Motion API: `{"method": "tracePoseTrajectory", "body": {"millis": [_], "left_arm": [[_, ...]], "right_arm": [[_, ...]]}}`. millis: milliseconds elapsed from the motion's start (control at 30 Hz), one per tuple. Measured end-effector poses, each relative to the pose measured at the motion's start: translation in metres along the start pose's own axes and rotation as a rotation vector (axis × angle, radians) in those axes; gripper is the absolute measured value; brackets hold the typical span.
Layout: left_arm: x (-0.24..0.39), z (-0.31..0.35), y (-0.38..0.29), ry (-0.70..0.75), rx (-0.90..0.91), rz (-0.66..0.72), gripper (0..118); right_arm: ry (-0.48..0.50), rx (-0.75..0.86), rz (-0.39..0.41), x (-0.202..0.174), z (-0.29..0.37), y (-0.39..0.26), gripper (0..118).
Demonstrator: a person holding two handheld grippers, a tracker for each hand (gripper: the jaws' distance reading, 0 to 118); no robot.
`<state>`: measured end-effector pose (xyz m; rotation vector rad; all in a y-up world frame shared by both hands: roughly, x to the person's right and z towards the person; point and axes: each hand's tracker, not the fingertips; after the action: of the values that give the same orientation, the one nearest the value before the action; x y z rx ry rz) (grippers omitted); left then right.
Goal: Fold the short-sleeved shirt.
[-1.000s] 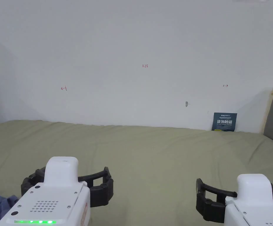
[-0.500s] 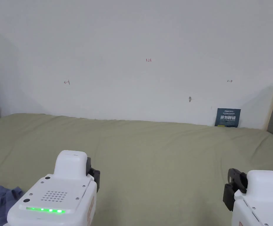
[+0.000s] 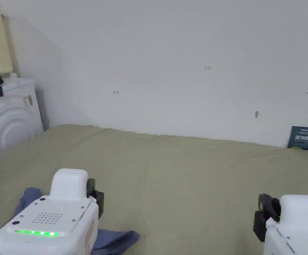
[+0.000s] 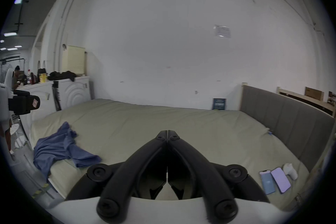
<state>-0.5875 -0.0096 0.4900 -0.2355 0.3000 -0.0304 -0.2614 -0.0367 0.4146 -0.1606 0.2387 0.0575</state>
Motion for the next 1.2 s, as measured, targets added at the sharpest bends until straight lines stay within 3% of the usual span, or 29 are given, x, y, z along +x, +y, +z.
{"method": "tracePoseTrajectory", "body": {"millis": [200,367,967,1200], "left_arm": [[-0.087,0.036,-0.008,0.208,-0.034,0.026,0],[-0.134,0.061,-0.019,0.323,-0.057,0.045,0],[-0.172,0.036,-0.039,0.339,-0.128,0.128,0],[-0.190,-0.036,-0.068,0.239,-0.303,0.139,0]], "right_arm": [[0.197,-0.002,-0.003,-0.079,-0.020,-0.002,0],[0.271,-0.014,0.004,-0.112,-0.026,-0.006,0],[0.291,-0.058,0.020,-0.118,-0.040,-0.008,0],[0.300,-0.099,0.040,-0.124,-0.048,-0.020,1]]}}
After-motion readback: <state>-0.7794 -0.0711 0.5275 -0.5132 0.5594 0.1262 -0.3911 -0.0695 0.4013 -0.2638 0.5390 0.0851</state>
